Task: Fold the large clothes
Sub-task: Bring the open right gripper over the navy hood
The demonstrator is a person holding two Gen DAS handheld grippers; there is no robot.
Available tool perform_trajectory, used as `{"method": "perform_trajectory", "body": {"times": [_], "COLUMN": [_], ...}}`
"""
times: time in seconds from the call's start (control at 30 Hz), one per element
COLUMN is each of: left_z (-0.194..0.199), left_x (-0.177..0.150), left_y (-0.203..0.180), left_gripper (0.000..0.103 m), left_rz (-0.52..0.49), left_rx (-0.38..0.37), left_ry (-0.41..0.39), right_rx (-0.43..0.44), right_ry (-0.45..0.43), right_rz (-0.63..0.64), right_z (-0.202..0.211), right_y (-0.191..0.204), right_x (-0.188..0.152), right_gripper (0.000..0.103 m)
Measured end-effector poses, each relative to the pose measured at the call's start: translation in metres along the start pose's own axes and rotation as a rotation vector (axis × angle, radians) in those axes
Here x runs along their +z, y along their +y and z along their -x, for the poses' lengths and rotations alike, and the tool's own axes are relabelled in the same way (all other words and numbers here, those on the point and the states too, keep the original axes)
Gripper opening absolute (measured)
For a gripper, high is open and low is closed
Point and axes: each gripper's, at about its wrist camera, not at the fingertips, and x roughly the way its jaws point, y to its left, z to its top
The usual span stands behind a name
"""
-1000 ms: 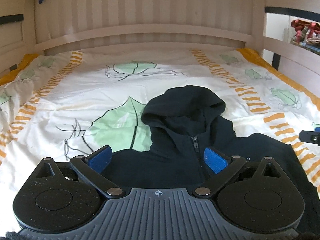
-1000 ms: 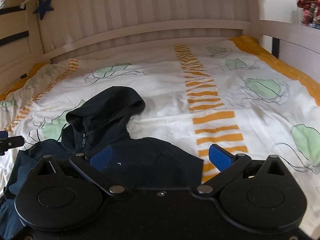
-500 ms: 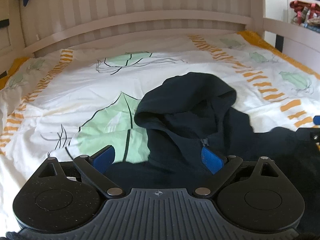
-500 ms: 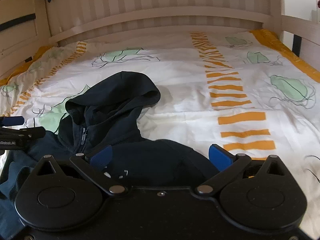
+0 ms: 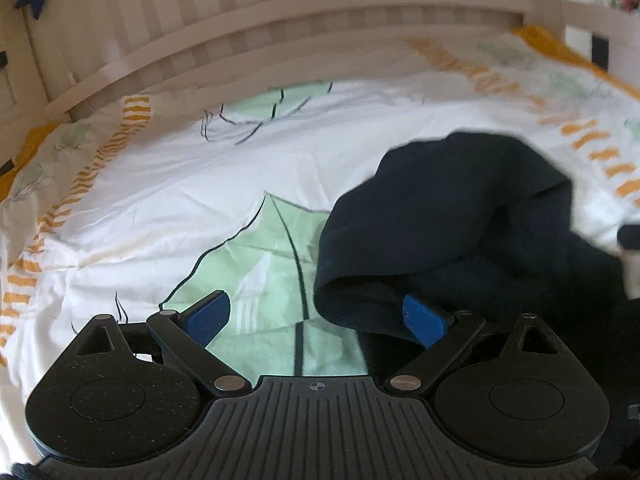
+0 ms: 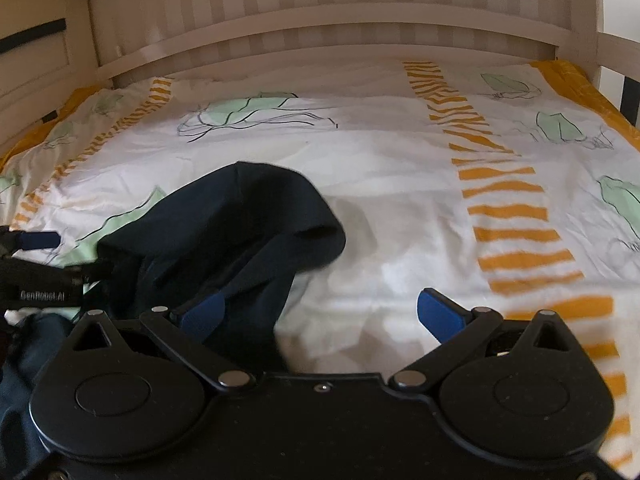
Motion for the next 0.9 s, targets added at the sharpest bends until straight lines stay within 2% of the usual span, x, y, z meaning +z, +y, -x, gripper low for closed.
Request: {"method": "perform_trajectory", "body": {"times": [0.17,0.3,0.37,0.43,0.53,0.63,0.83,0.87,0.9], "left_z": [-0.027,-0.04,-0.043,-0.045,-0.044,-0.046,-0.045,-0.044,-0.044], "left_x": [-0.002,0.011,0.021,0.029,0.032,0.022,0.0,-0.002,-0.003], "left_y": [-0.001,-0.008,-0.008,0.0,0.028,0.056,0.07,0.071,0.072], "left_gripper": [0.094,0.094,0.089,0.084,0.084,0.084,0.084,0.084,0.084], "left_rz": [-0.06,-0.11,-0.111,-0.061,0.12,0.25,0.32,0.329,0.337], "left_rx": [0.046,0.079,0.087,0.099,0.12,0.078,0.029,0.025,0.021], "left_ry": [0.036,0.016,0.001,-0.013,-0.021,0.004,0.013,0.016,0.014], "right_rx": [-0.026,-0.045,-0.045,-0.038,-0.029,-0.025,-0.015,-0.014,-0.019], "right_ry": [0.025,0.046,0.054,0.058,0.06,0.061,0.058,0.057,0.061], "right_rz": [0.013,0.033,0.036,0.036,0.035,0.039,0.061,0.072,0.086], "right_z": [-0.033,-0.051,-0.057,-0.061,-0.066,-0.07,-0.075,-0.076,-0.078], "right_y": [-0.002,-0.004,-0.004,-0.004,-0.004,-0.002,0.006,0.008,0.01], "right_x": [0.01,0.011,0.01,0.01,0.009,0.01,0.014,0.015,0.016], "right_gripper": [0.102,0.102,0.102,0.102,0.102,0.102,0.1,0.098,0.09]}}
